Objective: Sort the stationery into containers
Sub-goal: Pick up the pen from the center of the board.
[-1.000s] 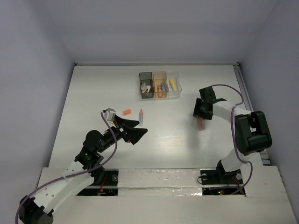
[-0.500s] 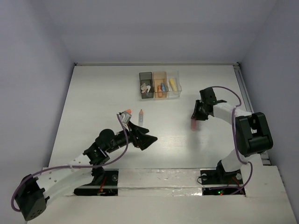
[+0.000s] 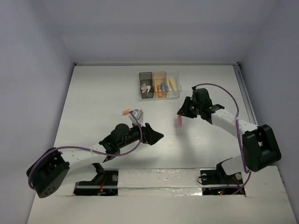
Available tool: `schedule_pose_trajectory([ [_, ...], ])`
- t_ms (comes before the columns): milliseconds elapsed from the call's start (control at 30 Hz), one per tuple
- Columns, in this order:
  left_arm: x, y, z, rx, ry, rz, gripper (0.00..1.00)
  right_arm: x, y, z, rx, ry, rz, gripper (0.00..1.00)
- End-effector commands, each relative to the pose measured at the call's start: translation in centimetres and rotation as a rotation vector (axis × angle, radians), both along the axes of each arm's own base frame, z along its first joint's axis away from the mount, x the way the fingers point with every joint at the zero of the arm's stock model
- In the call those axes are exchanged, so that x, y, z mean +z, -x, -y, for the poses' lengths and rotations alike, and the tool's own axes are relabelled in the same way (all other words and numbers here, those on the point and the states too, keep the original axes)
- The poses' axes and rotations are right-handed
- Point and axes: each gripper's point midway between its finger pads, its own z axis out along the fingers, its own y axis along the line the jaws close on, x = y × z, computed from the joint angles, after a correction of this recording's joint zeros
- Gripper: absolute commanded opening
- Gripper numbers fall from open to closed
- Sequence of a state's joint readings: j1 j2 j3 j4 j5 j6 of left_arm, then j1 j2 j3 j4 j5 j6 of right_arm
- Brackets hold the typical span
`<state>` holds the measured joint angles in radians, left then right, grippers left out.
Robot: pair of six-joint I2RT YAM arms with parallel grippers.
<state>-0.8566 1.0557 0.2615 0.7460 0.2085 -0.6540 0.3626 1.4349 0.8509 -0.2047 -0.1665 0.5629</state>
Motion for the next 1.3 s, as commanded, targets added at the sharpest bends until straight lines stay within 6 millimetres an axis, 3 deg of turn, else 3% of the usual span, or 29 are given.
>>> schedule_pose_trajectory([
  [0, 4.7, -1.7, 1.7, 0.015, 0.120, 0.097, 0.99, 3.0, 0.0, -4.4, 0.063, -0.094, 0.073, 0.03],
  [233, 3.3, -2.8, 2.9, 0.042, 0.090, 0.077, 0.99, 5.2, 0.7, -9.6, 0.160, -0.175, 0.120, 0.03],
  [467, 2.0, -4.4, 2.6, 0.124, 0.061, 0.058, 0.99, 6.6, 1.0, -12.2, 0.202, -0.250, 0.149, 0.03],
  [633, 1.1, -5.0, 2.9, 0.156, 0.022, 0.059, 0.94, 7.4, 1.4, -13.0, 0.218, -0.292, 0.161, 0.03],
  [833, 0.7, -6.7, 2.7, 0.236, -0.001, 0.072, 0.78, 7.8, 1.6, -12.8, 0.219, -0.297, 0.170, 0.04],
  [933, 0.7, -7.3, 3.0, 0.248, -0.001, 0.077, 0.58, 7.7, 1.8, -12.8, 0.224, -0.297, 0.168, 0.04],
  [1067, 0.3, -7.3, 3.5, 0.232, -0.003, 0.075, 0.38, 7.8, 1.9, -12.6, 0.220, -0.297, 0.173, 0.04],
  [1267, 0.1, -7.2, 3.9, 0.215, 0.000, 0.070, 0.24, 8.0, 1.9, -12.6, 0.220, -0.299, 0.179, 0.04],
])
